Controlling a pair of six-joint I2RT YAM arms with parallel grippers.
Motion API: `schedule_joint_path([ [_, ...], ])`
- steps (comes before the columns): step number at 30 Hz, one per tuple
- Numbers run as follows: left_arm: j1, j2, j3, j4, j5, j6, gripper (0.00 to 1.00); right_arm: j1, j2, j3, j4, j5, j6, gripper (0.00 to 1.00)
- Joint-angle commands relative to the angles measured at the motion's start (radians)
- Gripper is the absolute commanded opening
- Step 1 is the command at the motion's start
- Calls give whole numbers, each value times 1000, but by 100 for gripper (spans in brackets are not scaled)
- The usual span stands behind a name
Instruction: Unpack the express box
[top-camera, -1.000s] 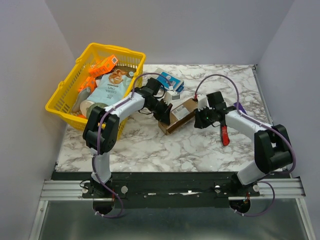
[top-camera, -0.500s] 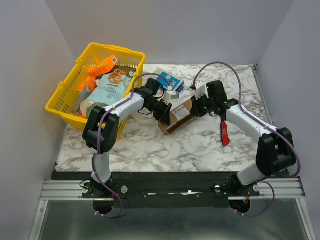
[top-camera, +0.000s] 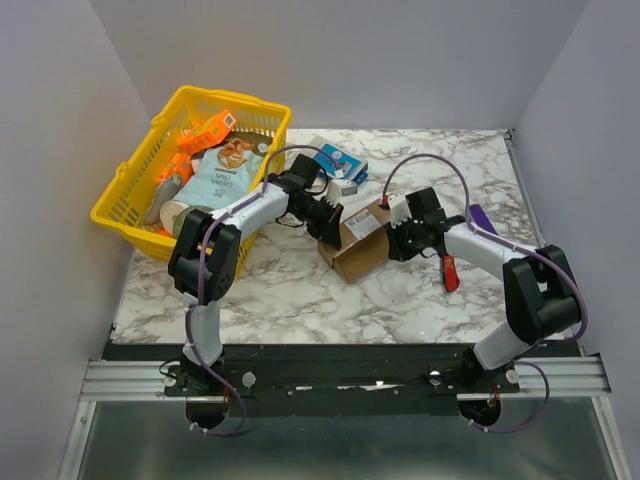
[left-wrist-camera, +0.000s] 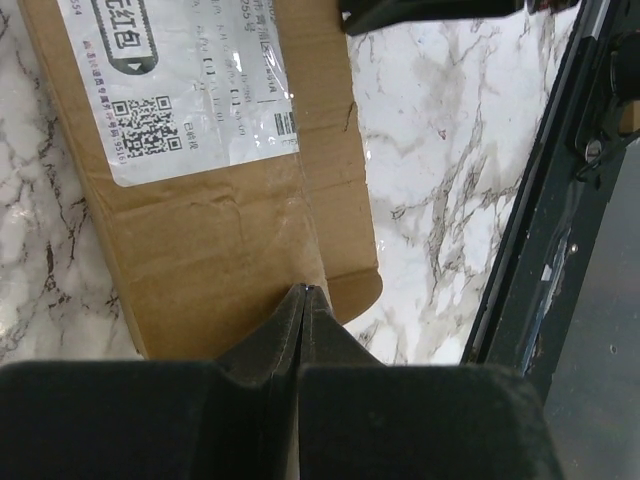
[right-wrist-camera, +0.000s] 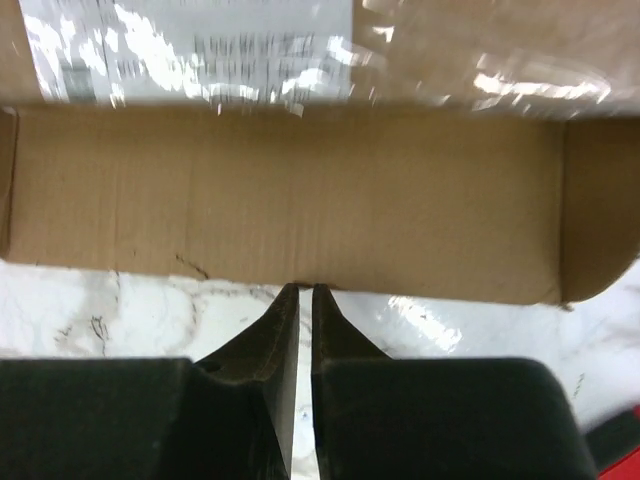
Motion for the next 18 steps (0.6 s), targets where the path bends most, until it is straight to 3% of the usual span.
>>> schedule_joint_path([
  [1, 17, 47, 33, -8, 2, 9, 6, 11, -37, -54, 10, 39, 5, 18],
  [4, 20, 26, 43, -8, 49, 13, 15, 11, -30, -38, 25, 62, -10, 20],
  [6, 17, -3, 46, 23, 68, -8, 30, 11, -29, -15, 30, 69, -15, 21],
  [9, 8, -104, 28, 127, 5, -68, 46, 11, -61, 32, 1, 83, -18, 21],
  [11, 5, -164, 31, 155, -96, -82, 51, 11, -84, 61, -64, 88, -12, 21],
  [12, 3, -180, 31, 179, -134, -91, 65, 10, -112, 77, -84, 104, 2, 27],
  [13, 3, -199, 28, 192, -170, -94, 98, 8, -127, 80, -111, 106, 31, 34],
  [15, 2, -207, 25, 210, -271, -77, 99, 8, -152, 86, -136, 97, 66, 55],
  [18, -3, -186, 36, 207, -383, -48, 99, -3, -164, 91, -170, 39, 151, 63],
])
